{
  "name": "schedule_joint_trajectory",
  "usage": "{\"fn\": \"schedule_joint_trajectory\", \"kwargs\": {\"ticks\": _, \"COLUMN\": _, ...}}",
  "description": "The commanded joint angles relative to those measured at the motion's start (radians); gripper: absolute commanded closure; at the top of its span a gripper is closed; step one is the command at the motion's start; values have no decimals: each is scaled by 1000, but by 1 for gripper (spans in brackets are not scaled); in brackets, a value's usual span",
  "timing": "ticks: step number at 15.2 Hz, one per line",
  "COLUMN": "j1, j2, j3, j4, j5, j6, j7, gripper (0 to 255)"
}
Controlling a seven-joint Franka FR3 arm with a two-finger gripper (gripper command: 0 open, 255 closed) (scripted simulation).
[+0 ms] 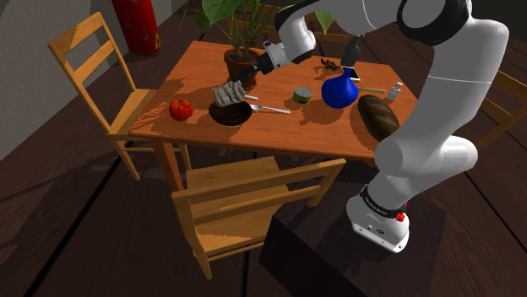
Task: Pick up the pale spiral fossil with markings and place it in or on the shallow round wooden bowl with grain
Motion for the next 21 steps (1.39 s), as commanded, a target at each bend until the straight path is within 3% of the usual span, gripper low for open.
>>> {"fn": "schedule_joint_trajectory", "kwargs": {"ticks": 1, "j1": 3, "j2": 18, "j3": 0, "j4": -2, "j5": 7, "j6": 12, "j7": -21, "gripper": 255}}
{"fn": "schedule_joint_trajectory", "kwargs": {"ticks": 11, "j1": 16, "j2": 124, "j3": -6, "j4": 3, "j5": 31, "j6": 63, "j7": -123, "gripper": 255}}
{"fn": "schedule_joint_trajectory", "kwargs": {"ticks": 19, "j1": 16, "j2": 124, "j3": -6, "j4": 3, "j5": 31, "j6": 63, "j7": -123, "gripper": 255}}
{"fn": "schedule_joint_trajectory", "kwargs": {"ticks": 20, "j1": 16, "j2": 124, "j3": -6, "j4": 3, "j5": 31, "j6": 63, "j7": -123, "gripper": 0}}
{"fn": "schedule_joint_trajectory", "kwargs": {"ticks": 21, "j1": 16, "j2": 125, "j3": -7, "j4": 4, "j5": 31, "j6": 63, "j7": -123, "gripper": 0}}
